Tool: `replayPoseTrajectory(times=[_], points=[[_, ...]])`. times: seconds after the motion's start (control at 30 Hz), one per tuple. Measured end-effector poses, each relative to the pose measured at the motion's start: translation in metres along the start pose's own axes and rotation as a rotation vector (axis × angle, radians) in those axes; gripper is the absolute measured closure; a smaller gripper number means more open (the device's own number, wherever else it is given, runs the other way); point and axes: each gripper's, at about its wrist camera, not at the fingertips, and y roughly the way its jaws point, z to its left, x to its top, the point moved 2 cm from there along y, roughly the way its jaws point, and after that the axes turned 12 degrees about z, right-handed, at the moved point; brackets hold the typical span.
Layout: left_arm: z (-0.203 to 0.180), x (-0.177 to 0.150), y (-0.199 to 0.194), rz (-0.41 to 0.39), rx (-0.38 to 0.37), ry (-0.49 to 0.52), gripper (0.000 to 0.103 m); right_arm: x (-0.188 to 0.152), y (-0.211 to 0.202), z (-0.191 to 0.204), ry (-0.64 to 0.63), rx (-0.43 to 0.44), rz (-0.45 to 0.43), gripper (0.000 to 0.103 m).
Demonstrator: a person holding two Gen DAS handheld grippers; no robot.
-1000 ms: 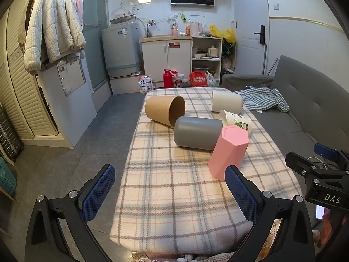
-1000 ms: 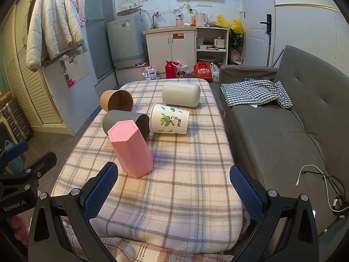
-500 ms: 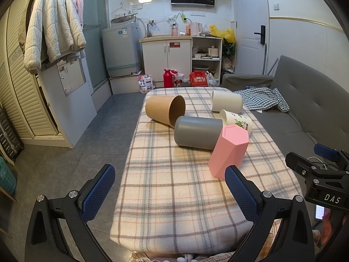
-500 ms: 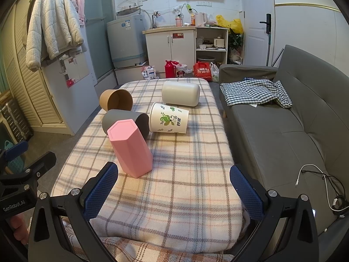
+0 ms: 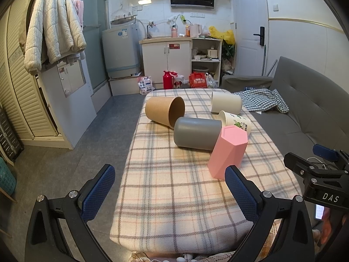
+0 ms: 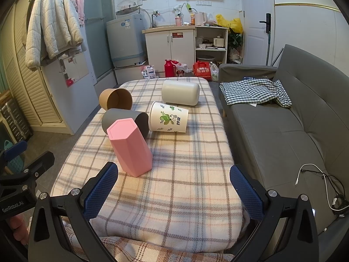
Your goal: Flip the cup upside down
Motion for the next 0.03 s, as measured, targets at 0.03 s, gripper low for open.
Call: replayPoseTrajectory(times=[0.03], points=[[0.0005, -0.0007, -0.0003, 0.001, -0.002, 0.002, 0.0, 0.0002, -0.0002, 0.0004, -0.001, -0.001, -0.001, 0.0]])
